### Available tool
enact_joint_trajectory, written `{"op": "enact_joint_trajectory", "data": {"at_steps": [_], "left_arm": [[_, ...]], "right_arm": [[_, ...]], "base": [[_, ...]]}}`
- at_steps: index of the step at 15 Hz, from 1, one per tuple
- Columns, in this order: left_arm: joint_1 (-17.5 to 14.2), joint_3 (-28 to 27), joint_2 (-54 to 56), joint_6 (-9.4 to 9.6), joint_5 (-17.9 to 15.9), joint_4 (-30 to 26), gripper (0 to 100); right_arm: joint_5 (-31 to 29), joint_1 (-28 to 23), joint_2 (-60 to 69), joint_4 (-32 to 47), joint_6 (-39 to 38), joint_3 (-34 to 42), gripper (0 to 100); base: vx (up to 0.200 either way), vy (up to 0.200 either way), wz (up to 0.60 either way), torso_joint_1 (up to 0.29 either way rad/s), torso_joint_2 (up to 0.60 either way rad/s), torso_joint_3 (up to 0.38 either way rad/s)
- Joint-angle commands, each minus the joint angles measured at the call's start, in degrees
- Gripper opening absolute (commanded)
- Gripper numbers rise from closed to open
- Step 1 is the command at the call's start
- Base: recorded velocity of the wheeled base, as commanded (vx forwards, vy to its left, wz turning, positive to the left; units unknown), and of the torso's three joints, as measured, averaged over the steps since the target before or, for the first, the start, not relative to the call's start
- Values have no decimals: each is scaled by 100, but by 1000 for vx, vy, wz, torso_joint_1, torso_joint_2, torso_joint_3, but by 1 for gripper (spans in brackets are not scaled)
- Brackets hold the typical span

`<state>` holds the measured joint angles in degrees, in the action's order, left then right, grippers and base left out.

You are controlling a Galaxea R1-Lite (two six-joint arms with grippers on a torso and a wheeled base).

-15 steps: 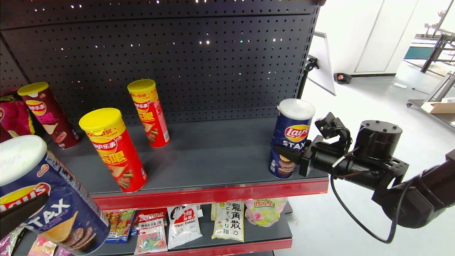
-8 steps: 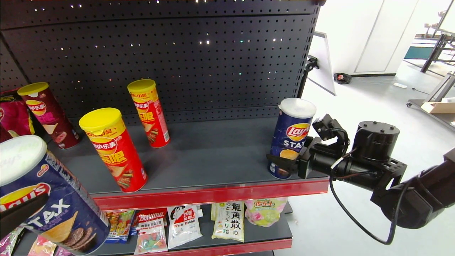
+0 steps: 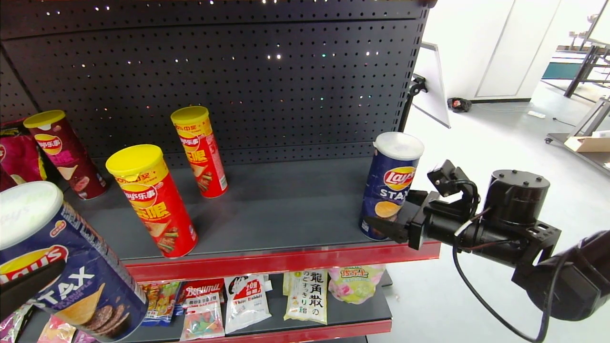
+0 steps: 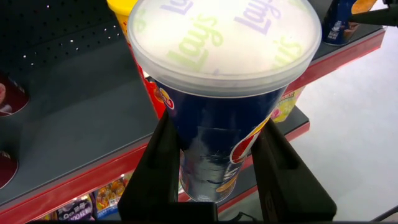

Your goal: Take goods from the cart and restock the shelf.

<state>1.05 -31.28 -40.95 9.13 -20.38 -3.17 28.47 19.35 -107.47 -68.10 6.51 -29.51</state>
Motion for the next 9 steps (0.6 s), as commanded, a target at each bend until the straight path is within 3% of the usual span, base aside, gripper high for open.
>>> {"op": "enact_joint_trajectory", "data": {"at_steps": [1,5,9], "left_arm": [[1,-1,-10,1,-1,1,0],[1,-1,-54,10,-18,1,0],[18,-1,-98,10,-89,9,0]], "right_arm": [[1,-19,253,-2,-1,218,100],[-60,-19,569,-2,-9,605,100],[-78,-19,1536,7,8,1519,100]], "base": [[0,0,0,0,0,0],[0,0,0,0,0,0],[0,0,0,0,0,0]]}}
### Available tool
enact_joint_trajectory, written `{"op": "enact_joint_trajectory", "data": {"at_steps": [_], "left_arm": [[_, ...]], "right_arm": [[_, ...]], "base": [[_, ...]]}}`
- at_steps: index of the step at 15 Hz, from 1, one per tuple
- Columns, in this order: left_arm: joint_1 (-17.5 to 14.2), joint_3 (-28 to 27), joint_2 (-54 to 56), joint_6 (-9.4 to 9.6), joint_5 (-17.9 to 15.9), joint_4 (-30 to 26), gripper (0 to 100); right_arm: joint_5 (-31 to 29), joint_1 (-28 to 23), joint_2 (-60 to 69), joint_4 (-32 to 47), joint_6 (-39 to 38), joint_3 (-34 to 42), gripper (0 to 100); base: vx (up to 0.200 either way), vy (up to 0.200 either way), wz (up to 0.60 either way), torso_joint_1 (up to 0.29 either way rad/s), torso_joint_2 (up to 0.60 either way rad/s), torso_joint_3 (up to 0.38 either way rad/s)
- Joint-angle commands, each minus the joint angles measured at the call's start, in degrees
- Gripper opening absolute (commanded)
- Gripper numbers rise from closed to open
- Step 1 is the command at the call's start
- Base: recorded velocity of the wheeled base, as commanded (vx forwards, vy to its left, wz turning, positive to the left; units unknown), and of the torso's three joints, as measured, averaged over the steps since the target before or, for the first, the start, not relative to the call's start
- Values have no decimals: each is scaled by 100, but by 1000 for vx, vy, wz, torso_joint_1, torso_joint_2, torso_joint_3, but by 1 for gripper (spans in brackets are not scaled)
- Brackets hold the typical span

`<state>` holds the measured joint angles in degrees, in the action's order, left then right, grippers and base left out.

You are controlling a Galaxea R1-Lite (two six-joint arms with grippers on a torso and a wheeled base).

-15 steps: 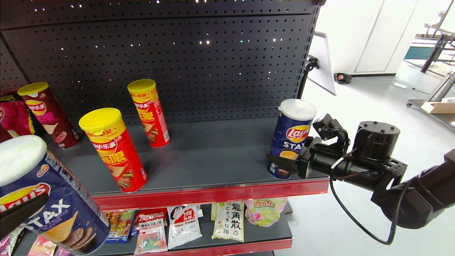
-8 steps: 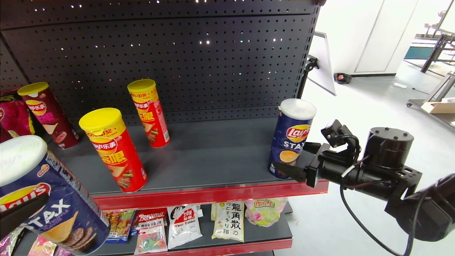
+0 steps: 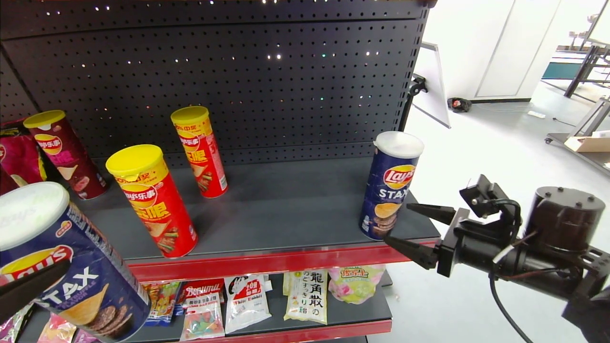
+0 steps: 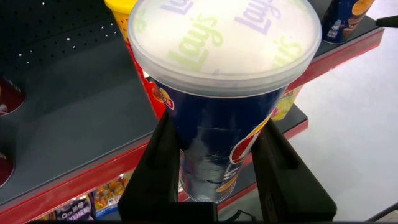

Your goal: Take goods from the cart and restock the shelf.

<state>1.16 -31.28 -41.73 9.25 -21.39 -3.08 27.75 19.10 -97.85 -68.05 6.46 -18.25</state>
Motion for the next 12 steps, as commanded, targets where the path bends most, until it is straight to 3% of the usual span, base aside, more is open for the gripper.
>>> {"op": "enact_joint_trajectory", "data": {"at_steps": [1,5,8,11,12], "left_arm": [[34,-1,-11,-2,-102,1,0],[25,-1,51,-2,-471,-8,0],[113,-1,218,-11,-726,-17,0],[245,26,385,-11,-726,-43,0],[297,-1,385,-11,-726,-26,0]], "right_arm": [[-120,6,900,11,13,621,100],[-779,6,2271,178,31,1517,100],[-1843,-135,3334,705,-4,1552,100],[-2353,-636,4565,2164,-4,902,100],[-2432,-1049,5452,3764,-4,225,100]], "base": [[0,0,0,0,0,0],[0,0,0,0,0,0],[0,0,0,0,0,0],[0,0,0,0,0,0],[0,0,0,0,0,0]]}}
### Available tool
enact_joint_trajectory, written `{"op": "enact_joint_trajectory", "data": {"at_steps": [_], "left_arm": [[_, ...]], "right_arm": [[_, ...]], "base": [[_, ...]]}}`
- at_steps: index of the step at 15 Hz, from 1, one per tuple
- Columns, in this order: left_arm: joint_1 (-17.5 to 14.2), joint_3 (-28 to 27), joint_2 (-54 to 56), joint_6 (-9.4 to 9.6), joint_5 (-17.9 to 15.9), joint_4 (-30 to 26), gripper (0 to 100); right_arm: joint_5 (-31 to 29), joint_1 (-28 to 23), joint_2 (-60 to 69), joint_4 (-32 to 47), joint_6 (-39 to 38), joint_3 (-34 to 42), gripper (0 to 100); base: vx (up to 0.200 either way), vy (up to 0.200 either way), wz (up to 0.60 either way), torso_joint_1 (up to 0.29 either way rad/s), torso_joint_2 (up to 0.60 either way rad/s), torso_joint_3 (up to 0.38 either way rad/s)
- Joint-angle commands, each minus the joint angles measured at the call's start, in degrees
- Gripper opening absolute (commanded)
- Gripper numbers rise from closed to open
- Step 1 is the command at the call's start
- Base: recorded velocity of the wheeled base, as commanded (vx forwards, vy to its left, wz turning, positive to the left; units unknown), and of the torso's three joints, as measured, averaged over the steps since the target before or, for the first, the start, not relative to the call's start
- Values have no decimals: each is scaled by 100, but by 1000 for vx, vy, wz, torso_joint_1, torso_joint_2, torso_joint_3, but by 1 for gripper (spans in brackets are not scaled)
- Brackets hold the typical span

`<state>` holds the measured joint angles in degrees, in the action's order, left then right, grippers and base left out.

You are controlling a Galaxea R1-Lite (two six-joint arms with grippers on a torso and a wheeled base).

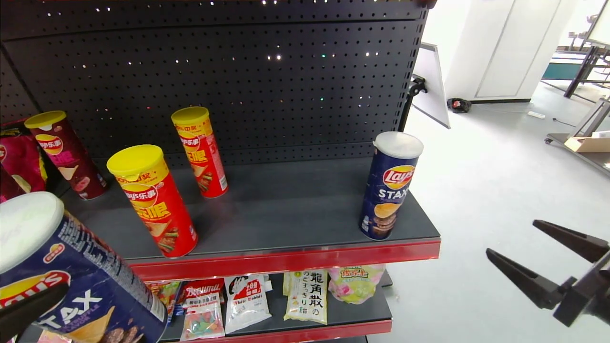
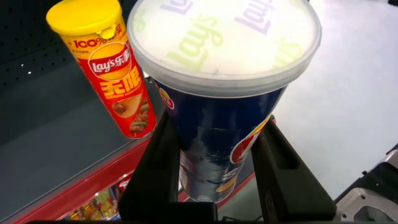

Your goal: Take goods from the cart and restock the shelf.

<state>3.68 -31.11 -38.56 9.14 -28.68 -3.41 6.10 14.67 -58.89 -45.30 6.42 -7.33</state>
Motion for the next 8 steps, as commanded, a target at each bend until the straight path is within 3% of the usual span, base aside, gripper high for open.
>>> {"op": "enact_joint_trajectory", "data": {"at_steps": [1,2,6,8], "left_arm": [[45,-27,68,0,3,16,0],[45,-53,68,0,3,16,0],[54,-79,173,0,-23,25,0],[54,-150,164,-18,-304,25,0]], "right_arm": [[-267,-772,1943,2262,-1,-1166,100],[-276,-1071,2831,4117,-1,-1807,100],[-662,-1502,4465,6657,-10,-2519,100],[-856,-1546,4966,7545,-36,-2669,100]], "base": [[0,0,0,0,0,0],[0,0,0,0,0,0],[0,0,0,0,0,0],[0,0,0,0,0,0]]}}
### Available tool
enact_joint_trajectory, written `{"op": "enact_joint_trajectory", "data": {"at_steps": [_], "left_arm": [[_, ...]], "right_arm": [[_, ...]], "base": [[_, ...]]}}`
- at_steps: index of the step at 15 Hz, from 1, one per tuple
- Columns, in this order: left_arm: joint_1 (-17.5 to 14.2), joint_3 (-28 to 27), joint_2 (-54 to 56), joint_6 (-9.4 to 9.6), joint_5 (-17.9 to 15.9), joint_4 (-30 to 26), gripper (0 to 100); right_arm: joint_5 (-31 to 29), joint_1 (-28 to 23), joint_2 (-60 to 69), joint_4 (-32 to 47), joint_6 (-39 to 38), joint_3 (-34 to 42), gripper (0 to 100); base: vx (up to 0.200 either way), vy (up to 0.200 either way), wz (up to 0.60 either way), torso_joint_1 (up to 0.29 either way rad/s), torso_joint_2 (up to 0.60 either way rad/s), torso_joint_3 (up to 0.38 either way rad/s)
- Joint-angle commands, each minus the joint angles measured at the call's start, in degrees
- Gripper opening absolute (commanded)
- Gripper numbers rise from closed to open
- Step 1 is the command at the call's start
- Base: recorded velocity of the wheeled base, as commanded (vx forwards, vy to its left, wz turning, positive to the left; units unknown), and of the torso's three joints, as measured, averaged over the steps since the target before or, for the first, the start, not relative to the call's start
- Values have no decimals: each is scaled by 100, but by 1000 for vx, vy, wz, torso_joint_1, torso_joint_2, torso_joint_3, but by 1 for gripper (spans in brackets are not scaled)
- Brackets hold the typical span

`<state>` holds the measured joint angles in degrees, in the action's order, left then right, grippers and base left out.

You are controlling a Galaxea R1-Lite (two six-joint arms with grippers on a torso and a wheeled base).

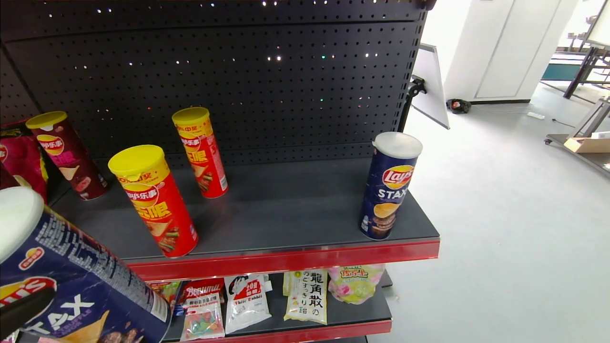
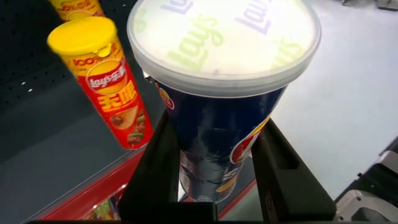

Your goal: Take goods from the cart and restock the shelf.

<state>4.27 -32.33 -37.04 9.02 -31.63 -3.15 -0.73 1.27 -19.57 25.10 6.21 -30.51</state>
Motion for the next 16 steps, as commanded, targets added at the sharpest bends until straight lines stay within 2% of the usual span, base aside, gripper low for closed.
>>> {"op": "enact_joint_trajectory", "data": {"at_steps": [1,4,5,8,9,11,12,14,16], "left_arm": [[-5,-28,12,-14,-53,-2,0],[-5,16,30,-14,-62,-2,0],[-5,16,30,-32,-62,-2,0],[-5,16,12,-41,-62,-2,0],[-5,34,12,-41,-62,-2,0],[-5,34,21,-41,-62,-11,0],[-5,43,21,-50,-71,-11,0],[-5,16,21,-261,-361,-2,0],[-5,16,21,-384,-440,-2,0]], "right_arm": [[-191,-206,1174,821,-23,-456,100],[-428,-188,1746,1260,-32,-253,100],[-322,-118,1957,1067,-49,212,100],[-111,-109,1957,-453,-234,1346,100],[-94,-109,1957,-1684,-67,2252,100],[-59,-109,1957,-2976,-40,3051,100],[-59,-109,1957,-2835,-93,3016,100],[-67,-109,1957,-2791,-111,3007,100],[-111,-109,1957,-2739,-304,2990,100]], "base": [[0,0,0,0,0,0],[0,0,0,0,0,0],[0,0,0,0,0,0],[0,0,0,0,0,0],[0,0,0,0,0,0],[0,0,0,0,0,0],[0,0,0,0,0,0],[0,0,0,0,0,0],[0,0,0,0,0,0]]}}
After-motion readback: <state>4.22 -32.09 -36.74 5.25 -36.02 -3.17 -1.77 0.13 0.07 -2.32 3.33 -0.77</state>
